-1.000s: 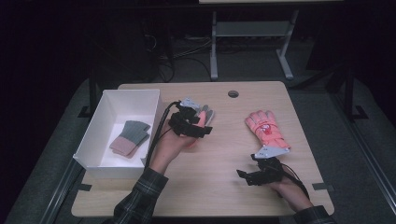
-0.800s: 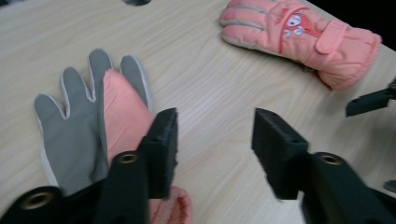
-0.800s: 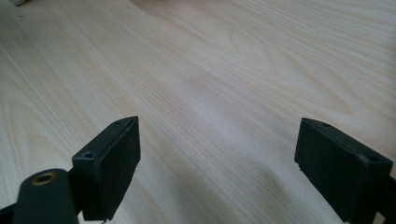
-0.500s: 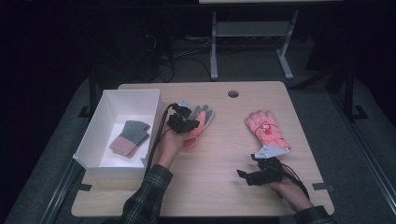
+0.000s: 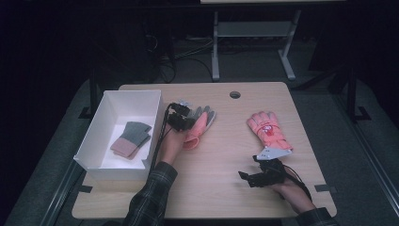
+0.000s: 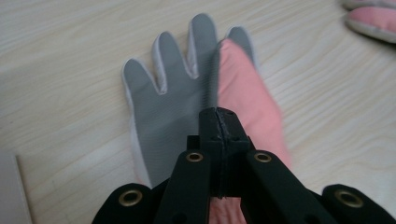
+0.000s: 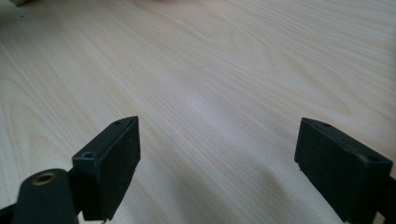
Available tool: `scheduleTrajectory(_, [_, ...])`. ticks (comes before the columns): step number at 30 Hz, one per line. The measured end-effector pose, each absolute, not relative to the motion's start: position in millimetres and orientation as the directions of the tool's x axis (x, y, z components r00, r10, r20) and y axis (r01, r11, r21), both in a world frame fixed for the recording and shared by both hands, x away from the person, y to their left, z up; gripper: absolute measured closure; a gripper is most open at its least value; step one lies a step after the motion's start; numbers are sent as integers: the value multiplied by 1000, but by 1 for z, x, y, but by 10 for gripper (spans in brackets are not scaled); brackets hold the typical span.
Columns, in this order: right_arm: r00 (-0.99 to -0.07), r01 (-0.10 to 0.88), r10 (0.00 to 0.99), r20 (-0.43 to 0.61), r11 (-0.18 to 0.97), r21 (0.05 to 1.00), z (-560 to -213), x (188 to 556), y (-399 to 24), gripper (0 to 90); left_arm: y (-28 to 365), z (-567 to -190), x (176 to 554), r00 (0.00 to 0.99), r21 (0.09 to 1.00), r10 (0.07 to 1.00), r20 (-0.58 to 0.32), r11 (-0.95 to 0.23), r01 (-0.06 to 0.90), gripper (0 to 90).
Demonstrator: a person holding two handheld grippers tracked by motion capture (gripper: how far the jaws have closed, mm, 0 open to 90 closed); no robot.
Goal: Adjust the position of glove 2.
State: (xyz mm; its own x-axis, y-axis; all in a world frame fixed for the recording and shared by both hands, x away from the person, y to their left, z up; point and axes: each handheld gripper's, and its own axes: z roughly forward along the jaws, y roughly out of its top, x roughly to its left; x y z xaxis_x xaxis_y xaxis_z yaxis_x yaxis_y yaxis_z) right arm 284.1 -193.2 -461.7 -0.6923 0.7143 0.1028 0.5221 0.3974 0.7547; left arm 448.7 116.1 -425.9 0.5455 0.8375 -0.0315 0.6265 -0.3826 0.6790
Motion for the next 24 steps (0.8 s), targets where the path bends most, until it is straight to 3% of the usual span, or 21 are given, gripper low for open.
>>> scheduleTrajectory(24, [-691,522,716,99,399,754,-462,284,-194,140,93,-433,431,661,633,736,-146,-444,634,897])
